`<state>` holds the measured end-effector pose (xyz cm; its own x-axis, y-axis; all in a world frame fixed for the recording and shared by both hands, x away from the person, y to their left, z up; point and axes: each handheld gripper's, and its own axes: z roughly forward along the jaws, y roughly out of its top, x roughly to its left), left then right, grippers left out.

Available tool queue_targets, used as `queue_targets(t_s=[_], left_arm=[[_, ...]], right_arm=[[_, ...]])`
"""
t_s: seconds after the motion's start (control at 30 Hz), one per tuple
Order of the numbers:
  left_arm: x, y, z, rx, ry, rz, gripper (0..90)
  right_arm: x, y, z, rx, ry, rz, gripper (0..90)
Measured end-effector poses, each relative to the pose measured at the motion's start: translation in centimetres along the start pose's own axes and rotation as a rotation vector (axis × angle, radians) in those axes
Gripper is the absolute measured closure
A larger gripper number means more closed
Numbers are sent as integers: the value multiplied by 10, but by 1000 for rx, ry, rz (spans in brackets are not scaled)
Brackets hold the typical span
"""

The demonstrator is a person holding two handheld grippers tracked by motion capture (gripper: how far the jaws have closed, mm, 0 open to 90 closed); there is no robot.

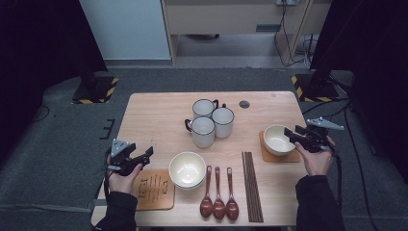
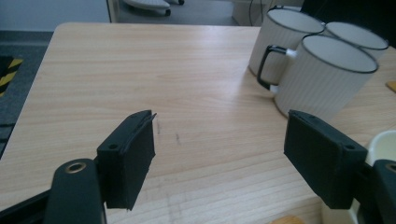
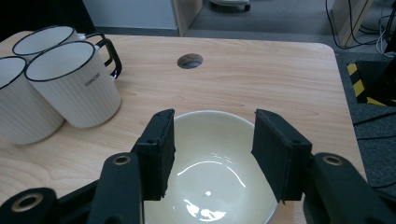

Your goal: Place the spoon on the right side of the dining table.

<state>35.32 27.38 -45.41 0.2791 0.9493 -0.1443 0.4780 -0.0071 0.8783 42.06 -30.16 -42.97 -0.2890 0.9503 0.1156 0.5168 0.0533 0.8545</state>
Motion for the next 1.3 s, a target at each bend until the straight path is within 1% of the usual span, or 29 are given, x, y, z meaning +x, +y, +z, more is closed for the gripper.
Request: queue_targets(t_s=[0.1,0.27,0.47,0.5,0.6,0.63,0.67,0.7,0.8,1.07,1.17,1.3], left_arm=[[-6,5,-4,-18,-17,6,233],[-17,11,-7,-31,-39,17,233],[-30,18,-13,-55,-63,33,237],[-33,19,-14,-59,-68,34,239],[-41,22,-17,-64,-86,41,246],[-43,23,-17,-65,-89,43,248],[-45,24,-18,-68,-92,46,249],[-47,24,-18,-69,-95,48,251],[-52,26,-19,-74,-100,52,255],[-64,28,-20,-85,-131,56,266],[-70,28,-18,-84,-143,65,268],[-79,28,-16,-81,-164,78,273]], right_arm=[[3,1,-1,-5,7,-5,489],[8,3,-2,-14,31,-19,489],[19,6,-3,-23,72,-45,493],[20,6,-3,-23,75,-43,493],[26,8,-4,-28,98,-52,498],[28,9,-4,-32,104,-63,498],[30,9,-5,-35,111,-58,498],[32,10,-5,-38,116,-69,499],[37,10,-6,-45,137,-74,499],[50,12,-6,-45,162,-98,497],[55,11,-6,-41,171,-106,495],[59,11,-7,-47,187,-105,494]])
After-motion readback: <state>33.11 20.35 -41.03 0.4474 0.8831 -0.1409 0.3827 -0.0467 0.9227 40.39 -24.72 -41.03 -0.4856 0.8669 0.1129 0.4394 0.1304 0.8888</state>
